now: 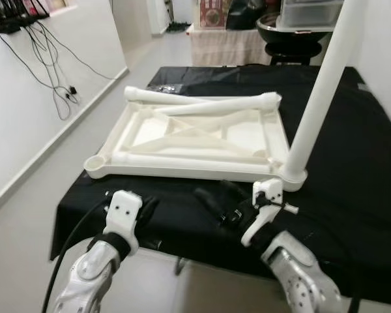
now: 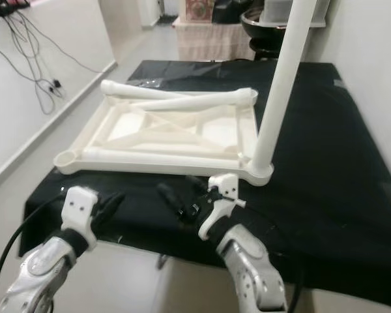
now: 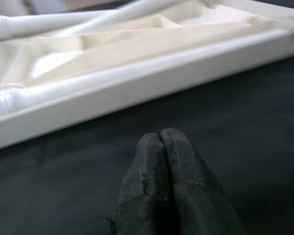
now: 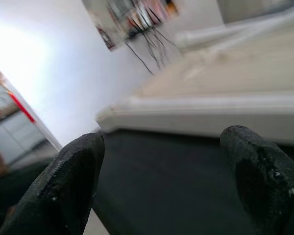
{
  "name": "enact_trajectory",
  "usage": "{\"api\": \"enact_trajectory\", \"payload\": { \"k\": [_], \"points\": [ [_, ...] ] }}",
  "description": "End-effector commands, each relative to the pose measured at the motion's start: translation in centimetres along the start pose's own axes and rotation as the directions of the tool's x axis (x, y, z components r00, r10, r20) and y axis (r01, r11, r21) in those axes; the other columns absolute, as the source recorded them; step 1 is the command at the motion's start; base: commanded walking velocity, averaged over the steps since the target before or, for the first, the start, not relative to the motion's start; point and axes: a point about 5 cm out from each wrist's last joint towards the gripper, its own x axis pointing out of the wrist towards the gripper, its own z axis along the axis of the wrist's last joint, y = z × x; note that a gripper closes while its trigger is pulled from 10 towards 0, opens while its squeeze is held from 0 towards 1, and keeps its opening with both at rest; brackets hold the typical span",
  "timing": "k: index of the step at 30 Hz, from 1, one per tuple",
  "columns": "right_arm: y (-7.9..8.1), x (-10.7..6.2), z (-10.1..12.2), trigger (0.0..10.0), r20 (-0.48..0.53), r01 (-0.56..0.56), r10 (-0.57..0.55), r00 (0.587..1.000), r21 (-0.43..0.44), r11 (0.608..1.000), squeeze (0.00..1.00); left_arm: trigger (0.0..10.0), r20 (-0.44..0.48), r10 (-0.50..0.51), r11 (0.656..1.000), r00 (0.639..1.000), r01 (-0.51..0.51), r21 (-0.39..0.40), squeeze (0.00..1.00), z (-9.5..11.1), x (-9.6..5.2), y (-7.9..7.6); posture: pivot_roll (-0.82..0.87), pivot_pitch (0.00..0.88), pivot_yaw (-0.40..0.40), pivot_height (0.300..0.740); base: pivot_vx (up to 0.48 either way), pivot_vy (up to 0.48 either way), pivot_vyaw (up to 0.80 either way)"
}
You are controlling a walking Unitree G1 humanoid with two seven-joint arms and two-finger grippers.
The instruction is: Building children table
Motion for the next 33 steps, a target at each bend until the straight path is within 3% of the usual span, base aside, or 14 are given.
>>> {"api": "enact_trajectory", "payload": {
  "k": [1,9,15,20,22,23,29,31,33],
  "points": [
    [0.4,0.4,-0.1,10.0,0.012,0.003,-0.003,1.0,-0.007,1.0,0.0,10.0,-0.033,0.019,1.0,0.999,-0.018,0.019,0.0,-0.5,-0.3,0.6,-0.04,0.11,0.091,0.74,0.0,0.476,0.0],
    [-0.7,0.9,0.1,10.0,0.033,0.12,-0.118,0.992,-0.063,0.991,0.0,10.0,-0.039,0.014,1.0,0.999,-0.013,0.014,0.0,-0.7,-0.2,0.7,-0.03,0.094,0.09,0.74,0.0,0.476,0.0],
    [-1.8,1.0,0.2,10.0,0.046,0.242,-0.239,0.97,-0.106,0.964,0.0,10.0,-0.044,0.044,0.998,0.998,-0.042,0.045,0.0,-0.7,-0.2,0.9,-0.03,0.081,0.09,0.74,0.0,0.0,0.0],
    [-1.9,1.0,0.1,10.0,0.044,0.252,-0.249,0.967,-0.11,0.961,0.0,10.0,-0.045,0.058,0.997,0.997,-0.055,0.055,0.0,-0.6,-0.2,1.0,-0.03,0.081,0.09,0.74,0.0,0.0,0.0],
    [-2.1,0.9,0.0,10.0,0.043,0.274,-0.271,0.962,-0.111,0.955,0.0,10.0,-0.047,0.099,0.994,0.994,-0.096,0.052,0.05,-0.6,-0.1,1.3,-0.02,0.07,0.091,0.74,0.0,0.0,0.0],
    [-2.4,0.9,0.0,10.0,0.046,0.306,-0.302,0.952,-0.119,0.945,0.0,10.0,-0.014,0.093,0.996,0.996,-0.093,0.012,1.0,-0.4,-0.3,1.5,-0.02,0.068,0.092,0.74,0.0,0.0,0.0],
    [-3.2,0.8,0.2,10.0,0.068,0.389,-0.383,0.921,-0.142,0.91,0.0,10.0,0.028,0.086,0.996,0.996,-0.085,-0.035,1.0,0.0,-0.3,1.6,-0.03,0.071,0.094,0.74,0.0,0.0,0.0],
    [-3.5,1.0,0.4,10.0,0.086,0.437,-0.429,0.899,-0.19,0.879,0.0,10.0,0.03,0.082,0.996,0.996,-0.081,-0.039,1.0,0.0,-0.1,1.7,-0.03,0.07,0.097,0.74,0.0,0.0,0.0],
    [-3.5,1.1,0.4,10.0,0.09,0.441,-0.432,0.897,-0.212,0.872,0.0,10.0,0.027,0.089,0.995,0.996,-0.088,-0.038,1.0,-0.1,0.1,1.9,-0.03,0.07,0.097,0.74,0.0,0.0,0.0]
  ]
}}
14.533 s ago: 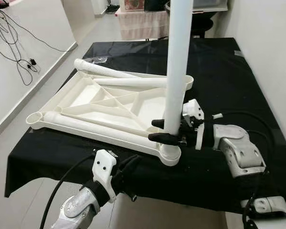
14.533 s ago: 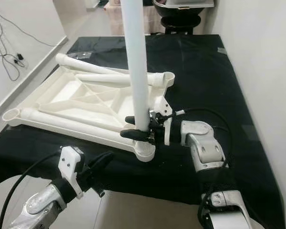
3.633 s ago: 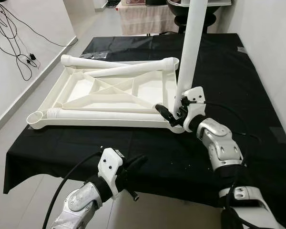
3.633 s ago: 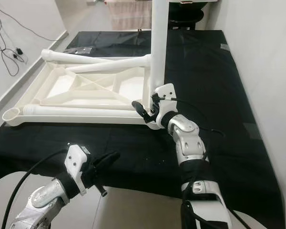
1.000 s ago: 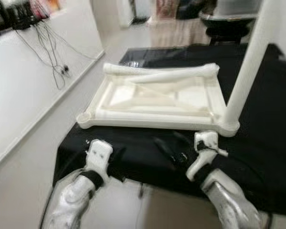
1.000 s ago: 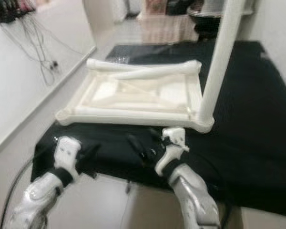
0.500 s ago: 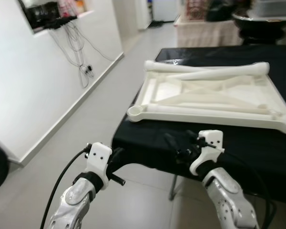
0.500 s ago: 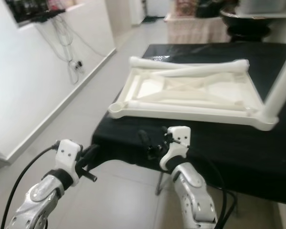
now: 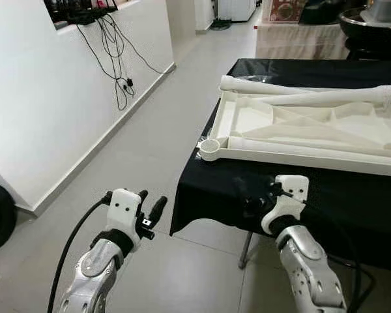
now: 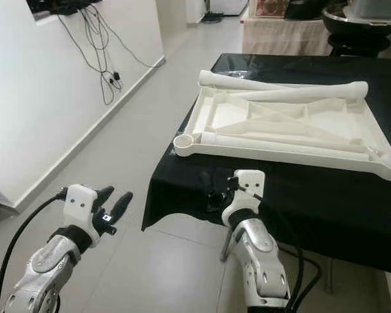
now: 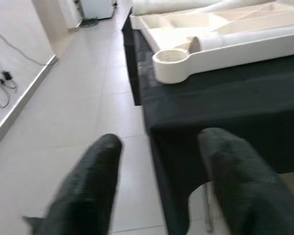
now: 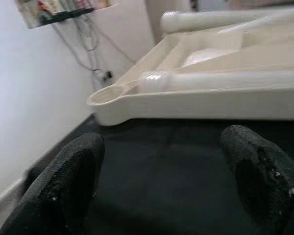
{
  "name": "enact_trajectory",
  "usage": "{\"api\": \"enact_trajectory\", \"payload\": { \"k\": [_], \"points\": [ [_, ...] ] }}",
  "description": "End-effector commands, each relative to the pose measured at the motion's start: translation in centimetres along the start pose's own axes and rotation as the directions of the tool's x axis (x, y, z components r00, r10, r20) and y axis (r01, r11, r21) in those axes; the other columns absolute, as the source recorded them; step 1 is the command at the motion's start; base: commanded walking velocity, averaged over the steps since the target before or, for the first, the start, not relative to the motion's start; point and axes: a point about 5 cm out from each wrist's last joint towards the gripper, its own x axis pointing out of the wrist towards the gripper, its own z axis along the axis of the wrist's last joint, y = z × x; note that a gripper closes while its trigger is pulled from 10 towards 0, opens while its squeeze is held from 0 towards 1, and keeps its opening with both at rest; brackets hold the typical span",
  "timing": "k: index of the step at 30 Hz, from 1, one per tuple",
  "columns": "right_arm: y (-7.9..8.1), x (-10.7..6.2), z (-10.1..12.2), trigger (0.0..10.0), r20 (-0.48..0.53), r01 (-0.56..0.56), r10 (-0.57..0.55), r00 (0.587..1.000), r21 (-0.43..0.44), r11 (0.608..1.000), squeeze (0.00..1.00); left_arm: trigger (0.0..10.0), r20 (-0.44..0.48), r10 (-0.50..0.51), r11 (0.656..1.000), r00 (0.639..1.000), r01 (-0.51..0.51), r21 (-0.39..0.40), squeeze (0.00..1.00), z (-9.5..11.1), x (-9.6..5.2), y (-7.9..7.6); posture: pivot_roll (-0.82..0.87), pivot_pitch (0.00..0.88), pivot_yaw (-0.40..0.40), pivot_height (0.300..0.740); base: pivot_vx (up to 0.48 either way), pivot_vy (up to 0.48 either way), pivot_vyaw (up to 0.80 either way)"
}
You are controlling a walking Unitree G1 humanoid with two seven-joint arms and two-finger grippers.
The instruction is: Building children table
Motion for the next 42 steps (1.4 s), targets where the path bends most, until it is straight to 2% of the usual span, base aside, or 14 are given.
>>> {"api": "enact_trajectory", "payload": {
  "k": [1,7,11,17,18,19,23,34,37,42],
  "points": [
    [0.5,0.1,-0.2,10.0,-0.001,-0.004,0.004,1.0,-0.03,1.0,0.0,10.0,-0.013,0.019,1.0,1.0,-0.019,-0.006,1.0,-0.3,0.0,0.5,-0.03,0.069,0.095,0.74,0.0,0.0,0.0],
    [0.4,0.3,-0.2,10.0,0.002,0.01,-0.01,1.0,-0.034,0.999,0.0,10.0,-0.005,0.031,0.999,1.0,-0.031,0.01,1.0,-0.2,0.2,0.6,-0.03,0.067,0.094,0.74,0.0,0.0,0.0],
    [-0.1,0.6,0.0,10.0,0.017,0.054,-0.053,0.998,-0.027,0.998,0.0,10.0,0.032,0.078,0.996,0.996,-0.079,0.032,1.0,0.3,0.5,1.0,-0.03,0.059,0.1,0.74,0.0,0.0,0.0],
    [-0.3,1.0,0.2,10.0,0.026,0.09,-0.09,0.996,-0.024,0.996,0.0,10.0,0.029,0.117,0.993,0.993,-0.117,0.01,1.0,0.3,0.7,1.6,-0.03,0.056,0.106,0.74,0.0,0.0,0.0],
    [-0.3,1.1,0.0,10.0,0.016,0.1,-0.1,0.995,-0.025,0.995,0.0,10.0,0.015,0.117,0.993,0.993,-0.117,0.007,0.94,0.2,0.7,1.6,-0.03,0.056,0.108,0.74,0.0,0.0,0.0],
    [-0.3,1.1,-0.1,10.0,0.007,0.102,-0.102,0.995,-0.019,0.995,0.0,10.0,0.004,0.066,0.998,0.998,-0.066,-0.001,0.0,0.1,0.6,1.2,-0.03,0.056,0.109,0.74,0.0,0.0,0.0],
    [0.0,1.2,-0.4,10.0,-0.009,0.081,-0.081,0.997,-0.021,0.996,0.0,10.0,0.0,-0.012,1.0,1.0,0.012,-0.029,0.0,-0.1,0.5,0.4,-0.03,0.056,0.109,0.74,0.0,0.0,0.0],
    [0.6,1.5,-0.7,10.0,-0.036,0.044,-0.046,0.998,-0.046,0.998,0.0,10.0,0.021,-0.037,0.998,0.999,0.038,-0.055,0.0,0.0,0.6,0.3,-0.03,0.06,0.107,0.74,0.271,0.0,-0.15],
    [0.7,1.5,-0.8,10.0,-0.03,0.037,-0.038,0.999,-0.037,0.999,0.0,10.0,0.021,-0.038,0.998,0.999,0.039,-0.056,0.0,0.0,0.6,0.3,-0.03,0.06,0.108,0.74,0.352,0.0,-0.8],
    [0.9,1.6,-0.7,10.0,-0.019,0.026,-0.026,0.999,-0.016,1.0,0.0,10.0,0.02,-0.051,0.997,0.998,0.052,-0.055,0.0,0.0,0.5,0.3,-0.03,0.061,0.108,0.74,0.345,0.0,0.0]
  ]
}}
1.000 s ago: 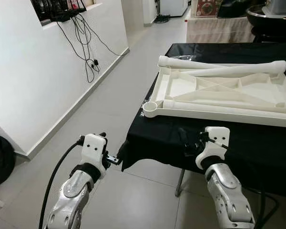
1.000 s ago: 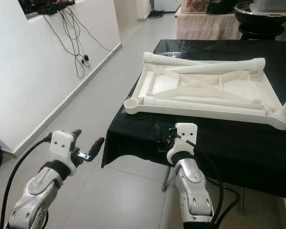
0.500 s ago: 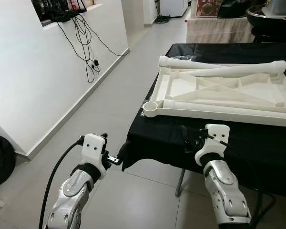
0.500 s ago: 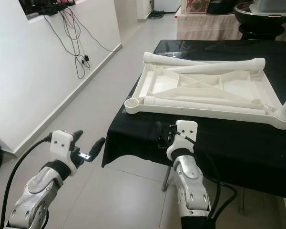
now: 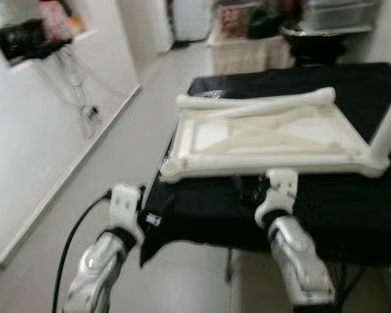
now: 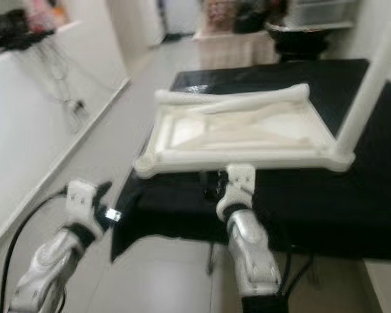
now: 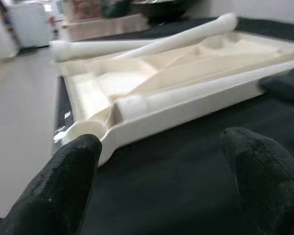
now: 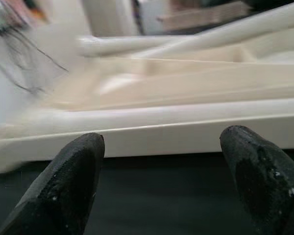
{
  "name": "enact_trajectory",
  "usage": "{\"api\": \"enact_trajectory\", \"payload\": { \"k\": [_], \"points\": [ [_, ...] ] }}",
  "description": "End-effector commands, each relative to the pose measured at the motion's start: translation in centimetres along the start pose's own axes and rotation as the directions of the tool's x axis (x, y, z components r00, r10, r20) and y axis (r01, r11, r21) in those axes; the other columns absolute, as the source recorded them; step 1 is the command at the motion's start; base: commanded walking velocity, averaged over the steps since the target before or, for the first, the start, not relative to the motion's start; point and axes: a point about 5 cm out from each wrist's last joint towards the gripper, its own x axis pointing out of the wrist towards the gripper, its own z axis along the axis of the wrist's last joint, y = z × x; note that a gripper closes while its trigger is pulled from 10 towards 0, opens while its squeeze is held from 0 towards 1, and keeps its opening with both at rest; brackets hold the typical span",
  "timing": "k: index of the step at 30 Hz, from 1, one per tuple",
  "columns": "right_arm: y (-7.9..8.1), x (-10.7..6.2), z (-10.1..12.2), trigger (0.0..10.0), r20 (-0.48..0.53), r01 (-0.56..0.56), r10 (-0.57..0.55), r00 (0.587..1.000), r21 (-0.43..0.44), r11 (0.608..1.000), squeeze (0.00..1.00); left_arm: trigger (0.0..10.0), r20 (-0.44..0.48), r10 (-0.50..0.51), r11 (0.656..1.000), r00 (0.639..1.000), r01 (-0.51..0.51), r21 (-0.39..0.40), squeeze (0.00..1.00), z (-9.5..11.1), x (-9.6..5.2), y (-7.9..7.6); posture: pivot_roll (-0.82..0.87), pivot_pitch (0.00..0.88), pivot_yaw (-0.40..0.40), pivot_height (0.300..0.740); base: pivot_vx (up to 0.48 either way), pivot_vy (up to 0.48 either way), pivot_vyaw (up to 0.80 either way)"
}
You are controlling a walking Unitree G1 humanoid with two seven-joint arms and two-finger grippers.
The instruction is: Building children table
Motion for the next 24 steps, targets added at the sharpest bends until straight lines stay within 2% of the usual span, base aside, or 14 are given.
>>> {"api": "enact_trajectory", "payload": {
  "k": [1,10,16,19,20,21,23,24],
  "points": [
    [2.0,0.2,-0.2,10.0,0.003,-0.063,0.063,0.998,0.036,0.997,0.0,10.0,-0.041,0.046,0.999,0.998,-0.046,0.009,0.0,-0.7,-1.0,1.3,-0.03,0.06,0.108,0.74,0.345,0.0,0.0],
    [1.7,0.2,0.5,10.0,0.047,-0.082,0.081,0.996,0.022,0.996,0.0,10.0,-0.025,-0.002,1.0,1.0,0.002,0.022,0.0,0.0,-0.7,0.8,-0.03,0.061,0.112,0.74,0.33,0.0,0.0],
    [0.3,0.4,1.6,10.0,0.079,-0.082,0.083,0.993,-0.015,0.996,0.0,10.0,-0.002,-0.123,0.981,0.992,0.122,0.15,0.0,2.0,-0.5,0.5,-0.03,0.063,0.107,0.74,0.0,0.0,0.0],
    [-0.7,0.7,2.2,10.0,0.089,-0.081,0.086,0.992,-0.053,0.995,0.0,10.0,0.005,-0.192,0.941,0.981,0.183,0.284,0.0,3.7,-0.3,0.9,-0.03,0.063,0.105,0.74,0.0,0.0,0.0],
    [-0.7,0.7,2.2,10.0,0.089,-0.081,0.086,0.992,-0.053,0.995,0.0,10.0,0.005,-0.192,0.941,0.981,0.183,0.284,0.0,3.7,-0.3,0.9,-0.03,0.063,0.105,0.74,0.0,0.0,0.0],
    [-0.8,0.8,2.3,10.0,0.089,-0.083,0.089,0.992,-0.064,0.994,0.0,10.0,0.001,-0.209,0.928,0.978,0.197,0.316,0.0,4.0,-0.3,1.0,-0.02,0.062,0.103,0.74,0.0,0.0,0.0],
    [-1.6,0.9,2.8,10.0,0.085,-0.089,0.099,0.991,-0.114,0.989,0.0,10.0,-0.052,-0.27,0.823,0.962,0.258,0.505,0.0,5.1,-0.2,1.7,-0.02,0.062,0.103,0.74,0.0,0.0,0.0],
    [-1.8,0.9,2.9,10.0,0.085,-0.088,0.1,0.991,-0.129,0.988,0.0,10.0,-0.075,-0.284,0.781,0.956,0.276,0.56,0.0,5.4,-0.2,1.9,-0.02,0.062,0.103,0.74,0.0,0.0,0.0]
  ]
}}
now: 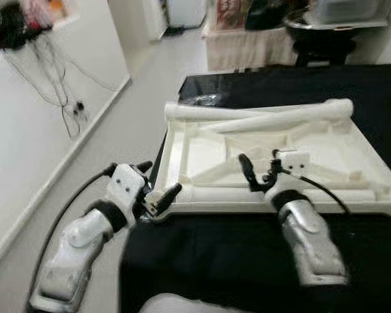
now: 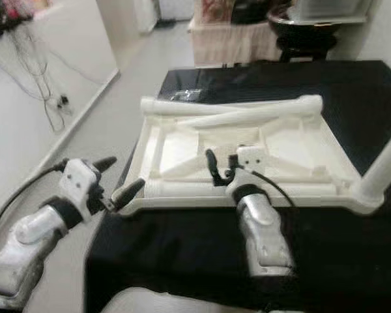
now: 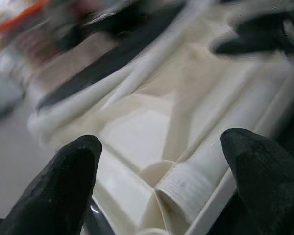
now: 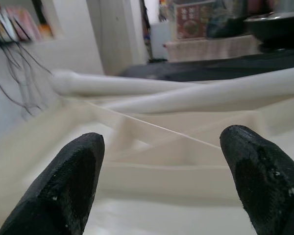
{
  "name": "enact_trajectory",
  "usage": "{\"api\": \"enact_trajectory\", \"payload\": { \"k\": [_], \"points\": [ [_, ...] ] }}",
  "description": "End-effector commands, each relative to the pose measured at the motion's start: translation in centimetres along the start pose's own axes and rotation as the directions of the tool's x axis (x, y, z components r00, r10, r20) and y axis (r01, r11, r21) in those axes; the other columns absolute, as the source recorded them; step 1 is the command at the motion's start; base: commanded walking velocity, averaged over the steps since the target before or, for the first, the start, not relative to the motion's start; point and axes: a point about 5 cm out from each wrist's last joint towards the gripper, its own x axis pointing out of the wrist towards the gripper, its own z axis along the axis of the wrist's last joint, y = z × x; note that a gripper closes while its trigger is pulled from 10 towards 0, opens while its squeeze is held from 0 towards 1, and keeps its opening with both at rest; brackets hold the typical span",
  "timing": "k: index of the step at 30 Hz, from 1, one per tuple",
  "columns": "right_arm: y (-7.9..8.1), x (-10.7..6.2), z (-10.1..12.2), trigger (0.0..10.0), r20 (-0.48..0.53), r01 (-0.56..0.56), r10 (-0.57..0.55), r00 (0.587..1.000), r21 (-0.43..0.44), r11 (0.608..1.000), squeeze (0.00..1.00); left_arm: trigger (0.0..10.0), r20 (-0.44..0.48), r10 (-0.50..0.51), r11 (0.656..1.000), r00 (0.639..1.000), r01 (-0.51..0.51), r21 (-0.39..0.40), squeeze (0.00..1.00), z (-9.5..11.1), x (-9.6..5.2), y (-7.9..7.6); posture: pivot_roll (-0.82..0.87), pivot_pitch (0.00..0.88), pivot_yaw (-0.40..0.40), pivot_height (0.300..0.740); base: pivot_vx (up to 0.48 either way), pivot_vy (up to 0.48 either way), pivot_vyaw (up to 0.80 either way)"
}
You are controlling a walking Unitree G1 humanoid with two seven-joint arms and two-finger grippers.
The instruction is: Building children table
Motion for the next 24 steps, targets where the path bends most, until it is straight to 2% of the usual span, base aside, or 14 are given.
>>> {"api": "enact_trajectory", "payload": {
  "k": [1,2,3,4,5,7,9,11,12,13,14,15,22,24],
  "points": [
    [0.5,0.2,0.2,10.0,0.005,-0.023,0.023,1.0,-0.002,1.0,0.0,10.0,-0.029,-0.019,0.996,0.999,0.021,0.09,0.0,-0.1,-0.6,0.5,-0.02,0.062,0.103,0.74,0.0,0.0,0.0],
    [0.1,0.2,0.3,10.0,-0.002,-0.023,0.023,1.0,-0.017,1.0,0.0,10.0,-0.062,-0.058,0.976,0.996,0.07,0.204,0.0,-0.2,-0.8,0.9,-0.03,0.059,0.098,0.74,0.0,0.0,0.0],
    [0.1,0.2,0.3,10.0,-0.002,-0.023,0.023,1.0,-0.017,1.0,0.0,10.0,-0.062,-0.058,0.976,0.996,0.07,0.204,0.0,-0.2,-0.8,0.9,-0.03,0.059,0.098,0.74,0.0,0.0,0.0],
    [-0.5,0.1,0.4,10.0,-0.016,-0.021,0.021,1.0,-0.04,0.999,0.0,10.0,-0.137,-0.126,0.909,0.983,0.169,0.382,0.0,-0.6,-1.2,1.5,-0.03,0.058,0.098,0.74,0.0,0.0,0.0],
    [-0.5,0.1,0.4,10.0,-0.016,-0.021,0.021,1.0,-0.04,0.999,0.0,10.0,-0.137,-0.126,0.909,0.983,0.169,0.382,0.0,-0.6,-1.2,1.5,-0.03,0.058,0.098,0.74,0.0,0.0,0.0],
    [-1.1,0.1,0.3,10.0,-0.036,-0.012,0.009,0.999,-0.063,0.998,0.0,10.0,-0.195,-0.18,0.836,0.964,0.254,0.486,0.0,-0.9,-1.4,2.0,-0.03,0.058,0.098,0.74,0.0,0.0,0.0],
    [-1.3,0.0,0.2,10.0,-0.042,-0.009,0.006,0.999,-0.068,0.998,0.0,10.0,-0.207,-0.192,0.819,0.959,0.273,0.505,0.0,-0.9,-1.4,2.2,-0.03,0.058,0.098,0.74,0.0,0.0,0.0],
    [-1.3,-0.1,0.0,10.0,-0.068,-0.016,0.011,0.998,-0.076,0.997,0.0,10.0,-0.279,-0.244,0.735,0.929,0.365,0.571,0.0,-1.5,-1.6,2.6,-0.03,0.055,0.105,0.74,0.0,0.0,0.0],
    [-1.1,-0.2,-0.2,10.0,-0.08,-0.027,0.02,0.997,-0.082,0.996,0.0,10.0,-0.333,-0.262,0.675,0.906,0.418,0.608,0.0,-2.0,-1.6,2.9,-0.04,0.056,0.11,0.74,0.0,0.0,0.0],
    [-1.1,-0.2,-0.2,10.0,-0.08,-0.027,0.02,0.997,-0.082,0.996,0.0,10.0,-0.333,-0.262,0.675,0.906,0.418,0.608,0.0,-2.0,-1.6,2.9,-0.04,0.056,0.11,0.74,0.0,0.0,0.0],
    [-1.0,-0.2,-0.3,10.0,-0.088,-0.036,0.028,0.996,-0.086,0.996,0.0,10.0,-0.371,-0.272,0.631,0.888,0.455,0.628,0.0,-2.4,-1.7,3.1,-0.04,0.056,0.11,0.74,0.0,0.0,0.0],
    [-0.8,-0.3,-0.5,10.0,-0.095,-0.041,0.033,0.995,-0.084,0.996,0.0,10.0,-0.376,-0.253,0.607,0.891,0.449,0.656,0.0,-2.7,-1.3,3.5,-0.04,0.058,0.113,0.74,0.0,0.0,0.0],
    [-0.1,-0.8,-1.0,10.0,-0.12,-0.058,0.049,0.992,-0.072,0.996,0.0,10.0,-0.305,-0.175,0.57,0.936,0.349,0.744,0.0,-3.3,0.6,4.3,-0.05,0.068,0.109,0.74,0.0,0.0,0.0],
    [0.0,-0.9,-1.0,10.0,-0.122,-0.06,0.051,0.991,-0.07,0.996,0.0,10.0,-0.279,-0.157,0.581,0.947,0.317,0.75,0.0,-3.5,1.0,4.4,-0.05,0.077,0.105,0.74,0.0,0.0,0.0]
  ]
}}
